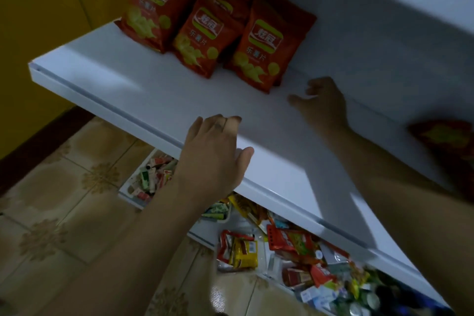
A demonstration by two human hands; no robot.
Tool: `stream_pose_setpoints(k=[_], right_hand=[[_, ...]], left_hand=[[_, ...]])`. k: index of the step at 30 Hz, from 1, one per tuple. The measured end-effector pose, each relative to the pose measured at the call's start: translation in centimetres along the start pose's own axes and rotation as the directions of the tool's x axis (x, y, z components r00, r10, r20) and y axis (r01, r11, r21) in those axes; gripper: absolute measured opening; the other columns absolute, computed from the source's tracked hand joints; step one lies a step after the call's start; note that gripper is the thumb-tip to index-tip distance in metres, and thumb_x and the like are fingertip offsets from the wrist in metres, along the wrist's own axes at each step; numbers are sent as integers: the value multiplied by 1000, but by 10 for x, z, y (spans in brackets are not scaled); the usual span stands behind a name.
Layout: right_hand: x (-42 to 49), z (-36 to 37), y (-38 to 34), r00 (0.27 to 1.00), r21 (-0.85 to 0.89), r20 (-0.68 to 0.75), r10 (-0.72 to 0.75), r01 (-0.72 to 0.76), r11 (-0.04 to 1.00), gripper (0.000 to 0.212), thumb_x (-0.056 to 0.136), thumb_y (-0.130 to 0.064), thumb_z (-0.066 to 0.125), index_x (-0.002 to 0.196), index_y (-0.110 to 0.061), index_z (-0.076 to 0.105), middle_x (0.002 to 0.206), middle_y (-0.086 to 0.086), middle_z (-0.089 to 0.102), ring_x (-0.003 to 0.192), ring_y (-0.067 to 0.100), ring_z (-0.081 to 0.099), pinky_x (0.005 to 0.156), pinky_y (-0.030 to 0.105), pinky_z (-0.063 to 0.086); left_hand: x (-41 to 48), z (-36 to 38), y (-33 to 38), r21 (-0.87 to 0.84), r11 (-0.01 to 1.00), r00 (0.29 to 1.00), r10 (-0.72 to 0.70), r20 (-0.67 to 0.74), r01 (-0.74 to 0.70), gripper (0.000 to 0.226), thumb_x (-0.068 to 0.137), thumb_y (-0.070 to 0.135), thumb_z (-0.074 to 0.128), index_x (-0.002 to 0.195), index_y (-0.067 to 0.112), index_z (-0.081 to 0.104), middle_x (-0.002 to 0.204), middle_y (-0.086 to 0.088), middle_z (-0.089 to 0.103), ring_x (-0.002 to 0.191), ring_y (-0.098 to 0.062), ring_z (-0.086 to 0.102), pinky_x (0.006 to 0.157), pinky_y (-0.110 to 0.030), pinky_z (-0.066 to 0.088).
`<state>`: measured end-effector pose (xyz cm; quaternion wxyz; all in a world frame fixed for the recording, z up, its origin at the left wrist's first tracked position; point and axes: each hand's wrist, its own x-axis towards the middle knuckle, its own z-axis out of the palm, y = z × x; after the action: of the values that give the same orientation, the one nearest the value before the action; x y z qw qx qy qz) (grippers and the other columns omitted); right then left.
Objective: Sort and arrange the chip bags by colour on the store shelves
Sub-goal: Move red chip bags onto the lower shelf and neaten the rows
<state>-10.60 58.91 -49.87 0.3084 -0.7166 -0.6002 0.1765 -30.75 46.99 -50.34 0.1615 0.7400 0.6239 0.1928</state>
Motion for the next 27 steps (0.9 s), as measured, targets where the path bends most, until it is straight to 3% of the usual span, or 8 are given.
stream_pose_setpoints(k=[3, 7, 14, 17, 20, 24, 27], right_hand=[[-46, -34, 38, 999, -95, 12, -33, 34, 995, 49, 77, -25, 77, 120, -13, 56, 118, 8, 56, 87, 12, 55, 75, 22, 39], [-97, -93, 91, 996, -188, -59, 61, -71, 980, 46, 80, -27, 75, 121, -19, 57, 125, 5, 51, 98, 12, 55, 78, 22, 40], [-143, -174, 149, 971, -262, -149, 189, -222, 939, 45, 82, -37, 72, 122, -24, 57, 134, 1, 49, 122, 20, 48, 95, 30, 42], [-152, -202, 178, 966, -274, -176, 191, -234, 933, 41, 83, -37, 70, 120, -23, 59, 132, 3, 49, 122, 23, 48, 99, 30, 40], [-151, -223, 211, 964, -310, -165, 209, -252, 917, 38, 84, -37, 69, 118, -23, 61, 132, 7, 47, 123, 24, 46, 100, 30, 38], [-139, -240, 252, 974, -382, -143, 176, -218, 898, 39, 83, -37, 66, 118, -19, 61, 131, 11, 50, 123, 28, 44, 101, 32, 36], [-121, -244, 264, 982, -408, -130, 135, -177, 895, 51, 84, -36, 67, 130, -18, 54, 141, 11, 43, 129, 32, 39, 105, 38, 35]], left_hand=[[-3, 10, 21, -20, 996, 996, 92, 5, -92, 60, 88, 43, 54, 134, 4, 51, 125, -13, 61, 122, -30, 51, 110, -50, 33], [-16, 30, 48, -50, 979, 980, 198, 6, -198, 63, 84, 47, 45, 125, 1, 57, 114, -15, 66, 115, -34, 57, 104, -54, 39], [-31, 57, 131, -92, 950, 946, 307, 103, -298, 70, 84, 55, 40, 139, 12, 46, 136, -8, 55, 134, -27, 42, 117, -44, 23], [-38, 72, 161, -126, 936, 933, 343, 107, -330, 68, 86, 54, 43, 135, 8, 52, 130, -11, 59, 128, -30, 49, 113, -49, 31], [-45, 91, 187, -161, 937, 940, 328, 97, -310, 64, 85, 49, 50, 129, 3, 56, 124, -13, 63, 118, -33, 55, 102, -50, 41], [-53, 118, 220, -157, 955, 948, 275, 157, -251, 62, 88, 47, 55, 138, 13, 47, 138, -5, 53, 128, -23, 45, 110, -40, 33], [-60, 133, 236, -113, 965, 947, 257, 195, -238, 63, 90, 49, 52, 142, 17, 41, 142, -5, 48, 132, -23, 40, 112, -43, 30]])
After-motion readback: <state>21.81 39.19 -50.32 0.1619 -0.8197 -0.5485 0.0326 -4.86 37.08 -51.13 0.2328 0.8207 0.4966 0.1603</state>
